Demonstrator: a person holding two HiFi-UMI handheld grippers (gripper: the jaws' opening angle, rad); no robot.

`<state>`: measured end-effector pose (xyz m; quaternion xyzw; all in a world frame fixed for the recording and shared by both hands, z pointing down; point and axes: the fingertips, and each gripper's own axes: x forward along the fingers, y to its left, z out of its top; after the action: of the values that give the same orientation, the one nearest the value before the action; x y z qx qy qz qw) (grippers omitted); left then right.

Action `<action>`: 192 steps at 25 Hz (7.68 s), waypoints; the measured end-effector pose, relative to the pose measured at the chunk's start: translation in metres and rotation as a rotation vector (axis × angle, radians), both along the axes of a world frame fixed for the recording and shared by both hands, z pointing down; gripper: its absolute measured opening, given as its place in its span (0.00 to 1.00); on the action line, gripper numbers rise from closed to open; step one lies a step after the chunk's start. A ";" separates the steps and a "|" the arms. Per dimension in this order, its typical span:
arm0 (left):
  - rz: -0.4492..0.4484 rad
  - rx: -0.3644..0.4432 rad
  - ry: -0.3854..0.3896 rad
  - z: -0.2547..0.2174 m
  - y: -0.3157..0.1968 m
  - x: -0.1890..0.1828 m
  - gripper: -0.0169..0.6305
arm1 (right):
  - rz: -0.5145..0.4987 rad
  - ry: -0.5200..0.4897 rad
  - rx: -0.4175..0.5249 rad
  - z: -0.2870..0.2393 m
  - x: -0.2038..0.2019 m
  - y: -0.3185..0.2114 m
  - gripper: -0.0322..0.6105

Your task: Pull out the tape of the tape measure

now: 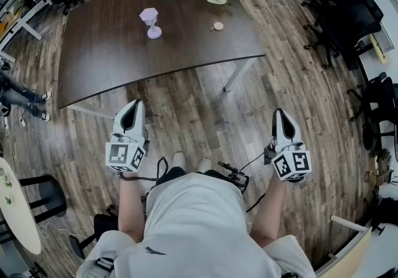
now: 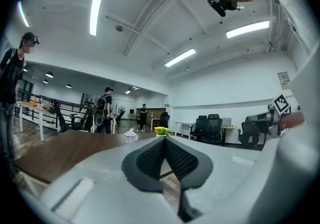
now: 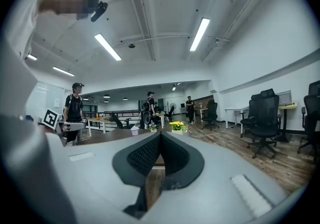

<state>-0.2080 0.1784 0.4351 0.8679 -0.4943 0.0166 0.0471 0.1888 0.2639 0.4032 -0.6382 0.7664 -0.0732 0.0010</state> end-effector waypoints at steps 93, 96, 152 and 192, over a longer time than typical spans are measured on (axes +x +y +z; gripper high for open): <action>-0.045 -0.162 -0.058 0.070 -0.347 0.076 0.04 | -0.422 0.113 -0.469 0.225 -0.008 -0.479 0.25; -0.058 -0.167 -0.059 0.071 -0.347 0.070 0.04 | -0.499 0.220 -0.574 0.268 -0.020 -0.482 0.35; 0.357 0.102 -0.223 0.044 -0.322 0.243 0.22 | -0.686 -0.109 -0.447 0.076 -0.131 -0.427 0.38; 0.067 -0.009 -0.099 0.056 -0.354 0.144 0.05 | -0.477 0.194 -0.483 0.103 -0.076 -0.432 0.38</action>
<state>-0.0640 -0.1758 0.4914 0.8818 -0.4666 0.0631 0.0257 0.1124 -0.1678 0.5066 -0.4270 0.8510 -0.1898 -0.2398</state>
